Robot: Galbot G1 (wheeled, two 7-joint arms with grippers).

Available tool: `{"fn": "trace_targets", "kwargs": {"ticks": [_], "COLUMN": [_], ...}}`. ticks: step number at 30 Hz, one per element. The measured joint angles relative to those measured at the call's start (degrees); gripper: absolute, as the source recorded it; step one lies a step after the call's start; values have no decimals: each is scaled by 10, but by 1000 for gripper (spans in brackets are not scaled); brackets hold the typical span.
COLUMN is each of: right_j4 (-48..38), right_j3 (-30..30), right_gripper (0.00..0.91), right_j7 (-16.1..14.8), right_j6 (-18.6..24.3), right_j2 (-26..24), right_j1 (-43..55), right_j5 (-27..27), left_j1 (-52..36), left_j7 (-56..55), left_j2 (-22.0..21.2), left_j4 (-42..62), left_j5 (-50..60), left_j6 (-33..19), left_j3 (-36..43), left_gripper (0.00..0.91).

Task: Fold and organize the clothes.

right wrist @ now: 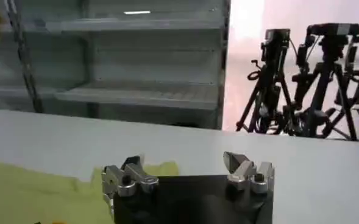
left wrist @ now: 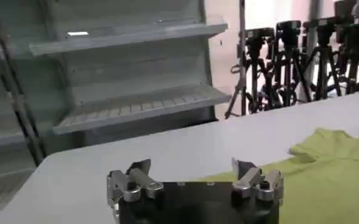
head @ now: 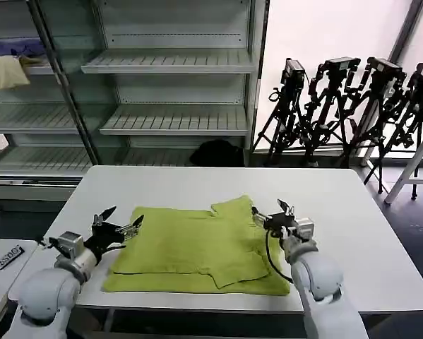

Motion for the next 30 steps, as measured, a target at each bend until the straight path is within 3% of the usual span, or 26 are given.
{"fn": "trace_targets", "kwargs": {"ticks": [13, 30], "right_j4": [-103, -136], "right_j3": [-8, -15], "right_gripper": [907, 907], "right_j7": [-8, -19], "right_j6": [0, 1], "right_j2": [18, 32], "right_j1": [54, 68], "right_j5": [-18, -47], "left_j1": [-101, -162], "left_j7": [21, 32], "left_j2": [18, 17], "left_j4": [151, 252], "left_j5": [3, 4], "left_j6": [2, 3], "left_j3": [54, 74], "left_gripper": [907, 907]}}
